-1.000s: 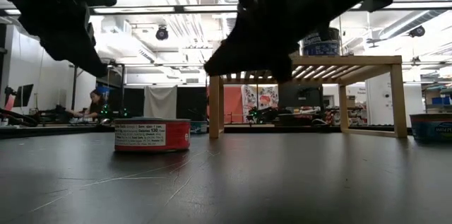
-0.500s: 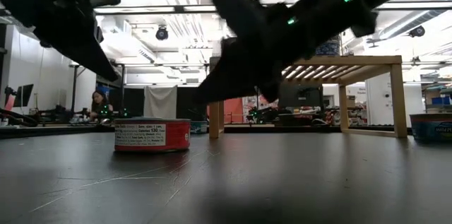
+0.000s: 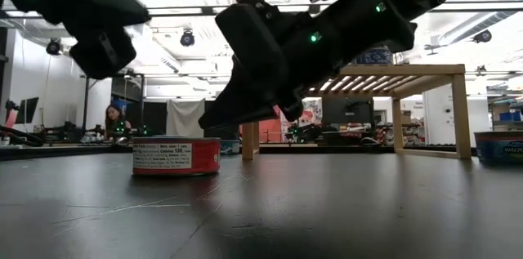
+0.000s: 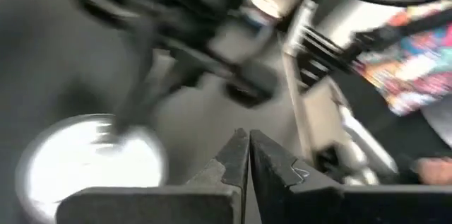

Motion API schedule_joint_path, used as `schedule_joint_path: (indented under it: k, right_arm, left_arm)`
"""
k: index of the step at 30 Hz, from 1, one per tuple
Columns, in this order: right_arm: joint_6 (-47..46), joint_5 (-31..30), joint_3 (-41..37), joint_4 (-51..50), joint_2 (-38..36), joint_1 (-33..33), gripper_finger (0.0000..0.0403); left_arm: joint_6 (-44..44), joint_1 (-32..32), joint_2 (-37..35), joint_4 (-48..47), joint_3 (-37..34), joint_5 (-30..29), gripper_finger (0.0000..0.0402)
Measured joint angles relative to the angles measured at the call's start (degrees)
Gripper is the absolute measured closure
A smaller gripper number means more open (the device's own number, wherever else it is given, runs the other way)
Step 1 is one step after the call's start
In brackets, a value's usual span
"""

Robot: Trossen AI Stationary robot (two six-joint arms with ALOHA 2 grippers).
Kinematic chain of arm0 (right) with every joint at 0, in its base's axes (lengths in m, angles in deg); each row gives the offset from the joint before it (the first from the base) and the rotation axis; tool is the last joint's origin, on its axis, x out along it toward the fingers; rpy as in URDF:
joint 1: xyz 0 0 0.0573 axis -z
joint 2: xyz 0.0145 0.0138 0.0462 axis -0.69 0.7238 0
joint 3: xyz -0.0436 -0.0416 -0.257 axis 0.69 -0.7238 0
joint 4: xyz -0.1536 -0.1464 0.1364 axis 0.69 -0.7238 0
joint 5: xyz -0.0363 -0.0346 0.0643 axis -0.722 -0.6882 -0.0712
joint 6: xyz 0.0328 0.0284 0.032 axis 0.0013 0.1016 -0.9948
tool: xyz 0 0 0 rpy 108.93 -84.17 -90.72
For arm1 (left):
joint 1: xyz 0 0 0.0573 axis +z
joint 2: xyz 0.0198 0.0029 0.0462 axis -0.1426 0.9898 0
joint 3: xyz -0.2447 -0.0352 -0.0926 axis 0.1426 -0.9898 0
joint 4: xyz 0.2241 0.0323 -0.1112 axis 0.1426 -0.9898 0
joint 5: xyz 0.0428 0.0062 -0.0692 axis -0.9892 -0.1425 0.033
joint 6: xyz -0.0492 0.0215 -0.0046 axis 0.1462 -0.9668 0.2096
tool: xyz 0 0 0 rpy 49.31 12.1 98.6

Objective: Stack canned seafood by type on shelf
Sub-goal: Put the red tuna can on the shelf

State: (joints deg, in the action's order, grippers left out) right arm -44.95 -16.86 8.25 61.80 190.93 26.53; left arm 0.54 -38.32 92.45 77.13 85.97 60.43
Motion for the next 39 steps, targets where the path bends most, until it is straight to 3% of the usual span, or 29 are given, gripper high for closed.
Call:
schedule_joint_path:
  k: [4, 7, 11, 28, 39]
  right_arm:
    - [-0.06, -0.01, -0.90, 0.21, -0.15, 0.00, 0.0394]
    - [-0.05, -0.01, -1.46, 0.23, -0.19, 0.00, 0.0394]
    - [-0.25, -0.08, -2.36, 0.49, -0.26, -0.11, 0.0394]
    - [0.86, -2.72, -2.67, -0.08, -0.83, -0.26, 0.0394]
    - [3.51, -2.00, -1.81, 0.38, -0.81, -0.26, 0.0394]
  left_arm:
    - [9.50, 0.08, 0.18, -0.10, -2.46, -8.45, 0.0401]
    - [20.88, 0.36, 0.18, -2.95, -3.36, -10.14, 0.0401]
    - [26.36, 0.41, 0.46, -6.92, -3.45, -10.16, 0.0386]
    - [29.05, 0.39, 0.64, -7.20, -3.07, -10.11, 0.0226]
    - [29.31, 0.39, 0.64, -7.56, -3.16, -10.42, 0.0194]
